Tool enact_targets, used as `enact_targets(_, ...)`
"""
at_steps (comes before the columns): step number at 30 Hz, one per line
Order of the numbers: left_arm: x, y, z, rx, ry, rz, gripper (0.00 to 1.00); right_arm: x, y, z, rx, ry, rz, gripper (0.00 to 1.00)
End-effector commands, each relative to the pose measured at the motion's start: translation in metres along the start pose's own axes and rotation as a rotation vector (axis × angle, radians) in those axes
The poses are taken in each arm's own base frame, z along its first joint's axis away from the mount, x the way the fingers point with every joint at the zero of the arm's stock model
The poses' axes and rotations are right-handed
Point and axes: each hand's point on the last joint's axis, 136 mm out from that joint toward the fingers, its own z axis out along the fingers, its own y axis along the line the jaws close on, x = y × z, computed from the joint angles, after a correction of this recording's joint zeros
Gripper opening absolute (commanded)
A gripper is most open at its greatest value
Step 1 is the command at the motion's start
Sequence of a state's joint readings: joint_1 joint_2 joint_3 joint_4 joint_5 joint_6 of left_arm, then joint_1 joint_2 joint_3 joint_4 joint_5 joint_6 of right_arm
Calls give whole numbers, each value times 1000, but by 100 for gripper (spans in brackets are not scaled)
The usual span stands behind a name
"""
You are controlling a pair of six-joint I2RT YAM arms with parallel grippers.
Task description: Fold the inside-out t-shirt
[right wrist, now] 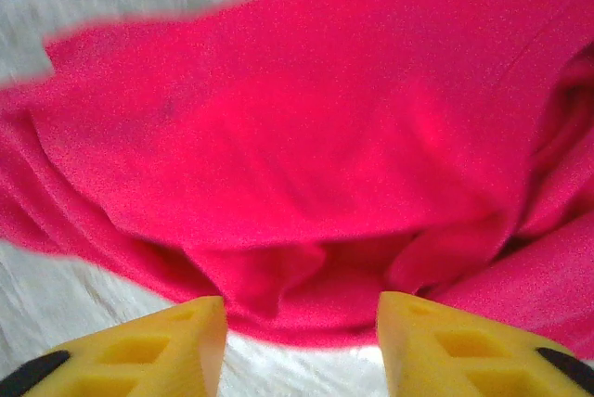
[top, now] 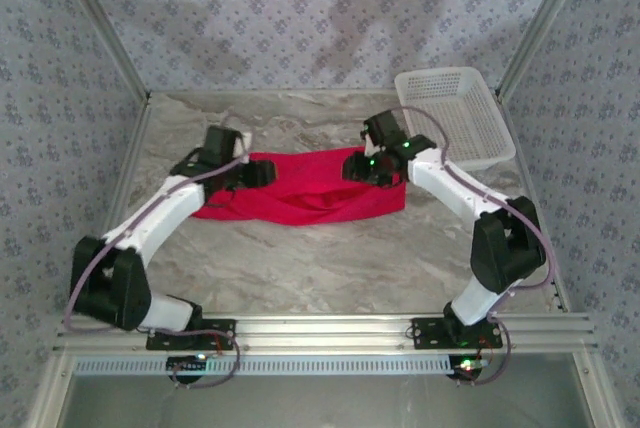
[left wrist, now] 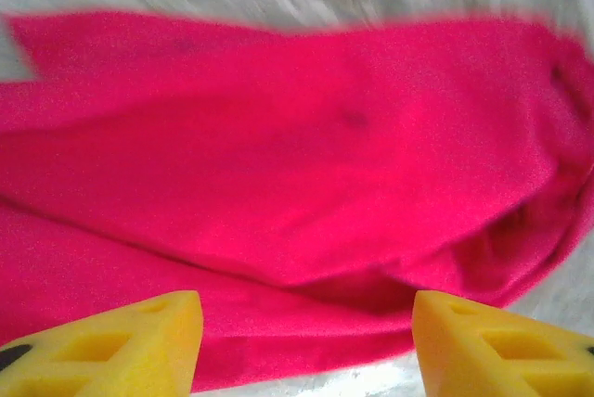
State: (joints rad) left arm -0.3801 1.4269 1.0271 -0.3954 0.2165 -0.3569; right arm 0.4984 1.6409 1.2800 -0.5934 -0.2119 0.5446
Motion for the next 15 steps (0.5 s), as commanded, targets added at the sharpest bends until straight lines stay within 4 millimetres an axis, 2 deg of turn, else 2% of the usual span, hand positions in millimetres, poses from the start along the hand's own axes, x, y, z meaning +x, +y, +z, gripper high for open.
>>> enact_targets(1, 13, -28, 30, 44, 64, 209, 64, 14, -24, 14, 64, 18, 55, 41)
enact_targets(2, 13, -32, 37, 38, 76, 241, 64, 25, -32, 18, 77, 37, 67, 41)
enact_targets(5, 14, -33, 62, -28, 102, 329, 65, 33, -39, 18, 77, 40, 80, 41)
enact_targets(9, 21, -28, 91, -82, 166, 410, 66, 40, -34, 19, 53, 51, 83, 42)
enact_targets(11, 21, -19, 101, -137, 185, 439, 66, 45, -28, 24, 42, 67, 73, 43)
enact_targets(13, 17, -13, 106, -172, 190, 456, 62, 49, -22, 31, 29, 85, 60, 45)
enact_targets(15, 11, -12, 106, -182, 194, 454, 49, 51, -17, 39, 24, 102, 53, 49)
